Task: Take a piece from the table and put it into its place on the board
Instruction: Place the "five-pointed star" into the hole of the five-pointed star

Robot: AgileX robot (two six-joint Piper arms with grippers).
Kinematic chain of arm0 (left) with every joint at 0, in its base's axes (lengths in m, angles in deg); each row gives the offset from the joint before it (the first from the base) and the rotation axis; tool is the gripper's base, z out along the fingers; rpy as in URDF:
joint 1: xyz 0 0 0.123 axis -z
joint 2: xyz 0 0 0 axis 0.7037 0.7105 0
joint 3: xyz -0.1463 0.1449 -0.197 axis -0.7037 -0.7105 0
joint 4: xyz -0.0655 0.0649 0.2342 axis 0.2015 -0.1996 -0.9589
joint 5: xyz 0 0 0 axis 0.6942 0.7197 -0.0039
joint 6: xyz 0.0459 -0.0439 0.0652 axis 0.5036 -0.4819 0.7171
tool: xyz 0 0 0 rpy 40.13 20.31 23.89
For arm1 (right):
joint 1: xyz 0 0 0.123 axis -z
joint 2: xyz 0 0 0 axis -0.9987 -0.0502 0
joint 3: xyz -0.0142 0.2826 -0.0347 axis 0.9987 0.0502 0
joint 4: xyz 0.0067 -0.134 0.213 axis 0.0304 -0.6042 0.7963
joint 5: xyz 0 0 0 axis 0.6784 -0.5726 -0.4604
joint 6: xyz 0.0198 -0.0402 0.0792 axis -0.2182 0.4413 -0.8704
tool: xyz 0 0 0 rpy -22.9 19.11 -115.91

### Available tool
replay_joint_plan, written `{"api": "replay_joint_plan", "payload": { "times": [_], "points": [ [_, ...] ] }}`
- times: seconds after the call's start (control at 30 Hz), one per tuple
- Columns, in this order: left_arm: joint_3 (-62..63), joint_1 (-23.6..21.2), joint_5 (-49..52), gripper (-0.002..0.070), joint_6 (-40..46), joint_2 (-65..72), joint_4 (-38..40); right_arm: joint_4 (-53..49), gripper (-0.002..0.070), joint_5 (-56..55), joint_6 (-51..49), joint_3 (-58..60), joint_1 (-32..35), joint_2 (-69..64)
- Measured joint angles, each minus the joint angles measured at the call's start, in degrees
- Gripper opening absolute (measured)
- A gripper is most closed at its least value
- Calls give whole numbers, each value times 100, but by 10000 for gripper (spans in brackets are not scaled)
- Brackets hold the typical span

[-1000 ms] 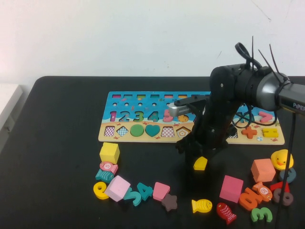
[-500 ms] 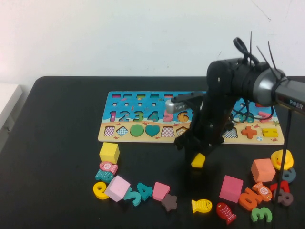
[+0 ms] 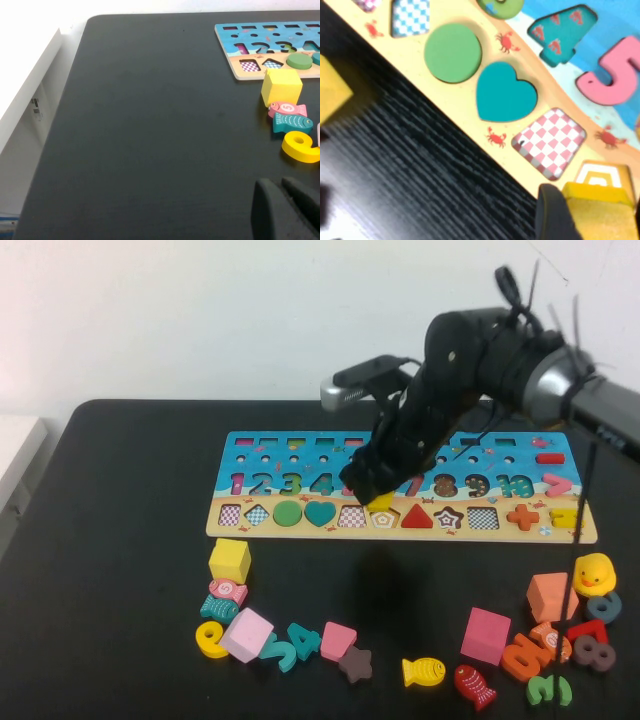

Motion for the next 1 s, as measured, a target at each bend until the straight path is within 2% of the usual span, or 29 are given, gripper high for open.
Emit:
{"api": "replay_joint_plan", "payload": {
  "times": [0.3, 1.0],
  "points": [
    [0, 0, 0, -1, 0, 0, 0, -272, 344, 261, 73, -265, -5, -531],
    [0, 0, 10, -1, 0, 0, 0, -360, 337, -215, 141, -277, -5, -607]
  ]
}}
